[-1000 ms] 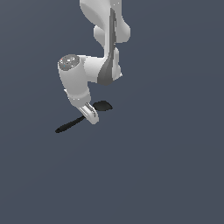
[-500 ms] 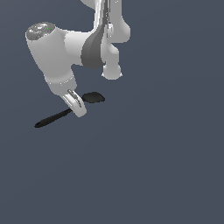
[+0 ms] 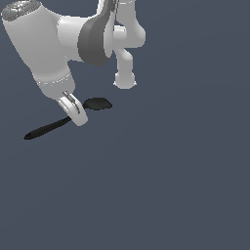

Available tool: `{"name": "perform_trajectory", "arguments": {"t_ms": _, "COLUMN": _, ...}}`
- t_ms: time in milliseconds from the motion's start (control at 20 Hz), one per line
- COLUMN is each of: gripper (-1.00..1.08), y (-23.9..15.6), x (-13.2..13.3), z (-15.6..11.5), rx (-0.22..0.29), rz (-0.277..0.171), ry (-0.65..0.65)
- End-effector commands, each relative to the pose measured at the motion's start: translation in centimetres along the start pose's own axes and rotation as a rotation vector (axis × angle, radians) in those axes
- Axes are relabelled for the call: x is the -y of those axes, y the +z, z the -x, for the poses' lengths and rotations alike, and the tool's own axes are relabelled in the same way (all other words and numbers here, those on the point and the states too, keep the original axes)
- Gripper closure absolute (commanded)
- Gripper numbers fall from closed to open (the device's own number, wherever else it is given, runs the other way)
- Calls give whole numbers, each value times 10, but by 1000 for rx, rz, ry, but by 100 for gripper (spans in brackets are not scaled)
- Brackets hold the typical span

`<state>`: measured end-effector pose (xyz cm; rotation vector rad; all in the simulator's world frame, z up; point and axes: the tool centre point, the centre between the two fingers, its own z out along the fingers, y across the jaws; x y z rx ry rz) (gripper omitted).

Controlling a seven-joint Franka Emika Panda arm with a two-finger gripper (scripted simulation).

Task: Pick up the object and move it to a goal position.

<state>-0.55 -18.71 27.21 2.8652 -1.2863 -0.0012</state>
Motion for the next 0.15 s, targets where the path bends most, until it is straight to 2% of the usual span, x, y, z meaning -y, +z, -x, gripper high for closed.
{"name": "perform_trajectory", "arguments": {"t_ms": 0, "gripper": 108, "y": -5, "x": 0, "z": -2, "rx": -1, "rz": -1, "ry": 0}}
{"name": "perform_trajectory", "arguments": {"t_ms": 100, "gripper": 108, "y": -5, "x": 0, "z": -3, "rx": -1, "rz": -1, "ry": 0}}
